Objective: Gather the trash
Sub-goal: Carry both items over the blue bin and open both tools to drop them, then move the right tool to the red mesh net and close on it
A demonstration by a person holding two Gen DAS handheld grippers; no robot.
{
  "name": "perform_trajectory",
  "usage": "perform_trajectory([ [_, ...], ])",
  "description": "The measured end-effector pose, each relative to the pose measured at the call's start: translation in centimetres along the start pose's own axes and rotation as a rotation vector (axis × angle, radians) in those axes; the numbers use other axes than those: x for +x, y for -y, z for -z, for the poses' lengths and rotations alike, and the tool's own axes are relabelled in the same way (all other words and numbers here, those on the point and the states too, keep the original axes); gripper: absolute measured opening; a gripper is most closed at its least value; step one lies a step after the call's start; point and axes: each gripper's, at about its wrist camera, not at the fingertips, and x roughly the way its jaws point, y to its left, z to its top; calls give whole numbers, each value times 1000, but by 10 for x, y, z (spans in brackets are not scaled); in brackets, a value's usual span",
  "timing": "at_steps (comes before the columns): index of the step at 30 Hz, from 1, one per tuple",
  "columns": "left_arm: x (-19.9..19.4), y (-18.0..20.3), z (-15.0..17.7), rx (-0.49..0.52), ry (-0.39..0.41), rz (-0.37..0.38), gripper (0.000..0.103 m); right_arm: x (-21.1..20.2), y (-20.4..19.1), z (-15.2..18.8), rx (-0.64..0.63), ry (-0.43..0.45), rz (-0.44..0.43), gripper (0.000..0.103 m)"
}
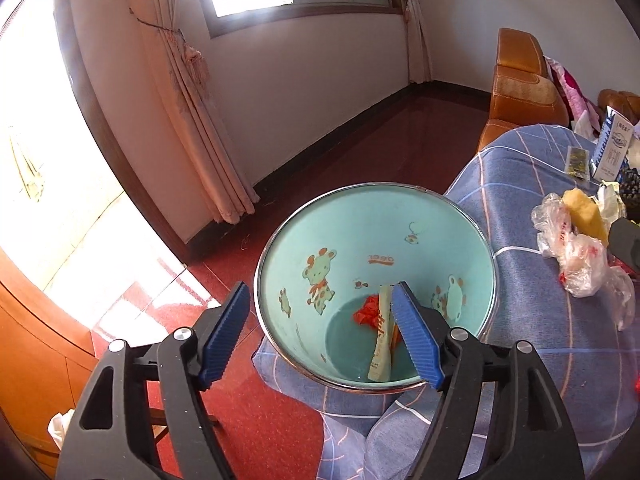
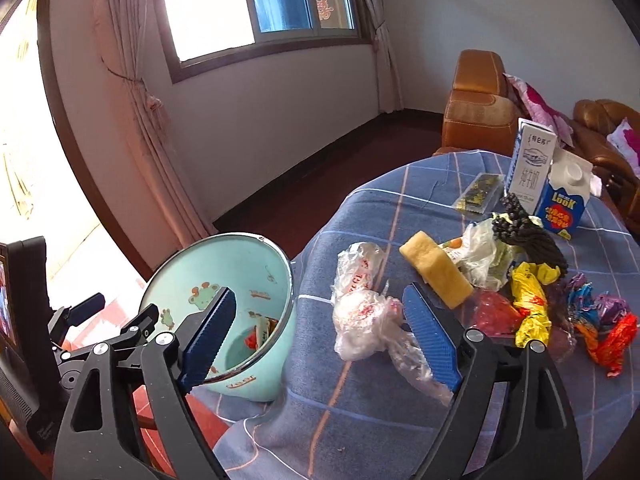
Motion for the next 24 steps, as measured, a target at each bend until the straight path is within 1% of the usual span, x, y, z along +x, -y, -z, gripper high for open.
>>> perform_trajectory([
  [1, -2, 0, 1, -1, 0, 2, 75, -2, 1, 1, -4, 2, 9, 85],
  [3, -8, 1, 4, -4, 6, 10, 80, -7, 8, 4, 4, -1, 36, 91],
  [5, -14, 2, 8, -9, 17, 24, 86, -9, 16, 8, 24, -1, 65, 92],
  [8, -21, 5, 12, -11, 29, 50, 88, -12, 29, 13, 45, -15, 115, 94],
  [11, -29, 11, 16, -12, 43, 68, 89, -13, 38, 18, 52, -31, 143, 95],
  [16, -41, 22, 18, 4, 61, 94, 90, -23, 48, 28, 63, -17, 178, 95],
  [19, -50, 31, 20, 12, 72, 104, 94, -28, 52, 31, 70, -13, 182, 95],
  [24, -60, 47, 23, 33, 79, 129, 96, -41, 69, 34, 122, -1, 175, 95],
])
